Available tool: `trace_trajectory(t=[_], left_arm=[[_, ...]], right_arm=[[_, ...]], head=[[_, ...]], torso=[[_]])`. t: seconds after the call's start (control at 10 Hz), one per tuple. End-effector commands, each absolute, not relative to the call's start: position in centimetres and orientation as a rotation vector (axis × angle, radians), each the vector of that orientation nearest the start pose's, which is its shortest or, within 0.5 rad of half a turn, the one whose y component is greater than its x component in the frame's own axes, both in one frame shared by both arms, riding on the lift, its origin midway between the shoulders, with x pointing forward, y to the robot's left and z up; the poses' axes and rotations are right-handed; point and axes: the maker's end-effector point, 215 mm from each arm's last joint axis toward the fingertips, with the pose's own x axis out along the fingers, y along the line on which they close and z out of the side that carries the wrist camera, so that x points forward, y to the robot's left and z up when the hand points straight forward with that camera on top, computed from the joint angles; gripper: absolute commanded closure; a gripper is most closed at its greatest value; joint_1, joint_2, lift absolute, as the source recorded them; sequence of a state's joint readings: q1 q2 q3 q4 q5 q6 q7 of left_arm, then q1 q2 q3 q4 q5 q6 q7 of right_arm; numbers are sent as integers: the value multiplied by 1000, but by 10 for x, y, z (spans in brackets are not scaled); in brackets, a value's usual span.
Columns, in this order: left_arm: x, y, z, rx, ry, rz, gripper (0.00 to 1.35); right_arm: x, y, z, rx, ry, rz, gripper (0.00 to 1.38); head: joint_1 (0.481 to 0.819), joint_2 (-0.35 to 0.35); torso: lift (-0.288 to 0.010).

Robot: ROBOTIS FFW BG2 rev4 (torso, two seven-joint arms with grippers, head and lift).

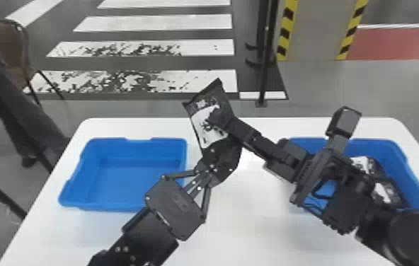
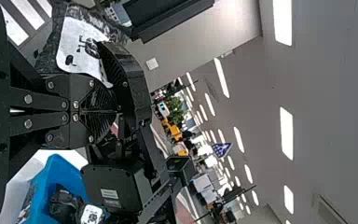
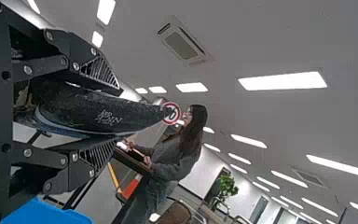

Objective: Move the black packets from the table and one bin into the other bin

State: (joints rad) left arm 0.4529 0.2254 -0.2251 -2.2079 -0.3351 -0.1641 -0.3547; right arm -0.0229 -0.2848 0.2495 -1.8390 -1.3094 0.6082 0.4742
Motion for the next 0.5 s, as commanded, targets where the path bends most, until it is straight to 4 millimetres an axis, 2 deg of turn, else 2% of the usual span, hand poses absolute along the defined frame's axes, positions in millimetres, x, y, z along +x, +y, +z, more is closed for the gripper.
trace_trajectory(t=[0.0, 0.3, 0.4], left_arm=[[392, 38, -234, 449, -304, -660, 1208], [391, 39, -237, 442, -312, -661, 1207], [391, 39, -233, 448, -329, -659, 993]], right_arm=[[451, 12, -227, 1017, 291, 1116, 1273], [461, 0, -219, 1035, 220, 1077, 1273], [465, -5, -214, 1044, 193, 1063, 1273]], head=[[695, 71], [695, 60], [695, 56]], torso=[[-110], [-110], [-110]])
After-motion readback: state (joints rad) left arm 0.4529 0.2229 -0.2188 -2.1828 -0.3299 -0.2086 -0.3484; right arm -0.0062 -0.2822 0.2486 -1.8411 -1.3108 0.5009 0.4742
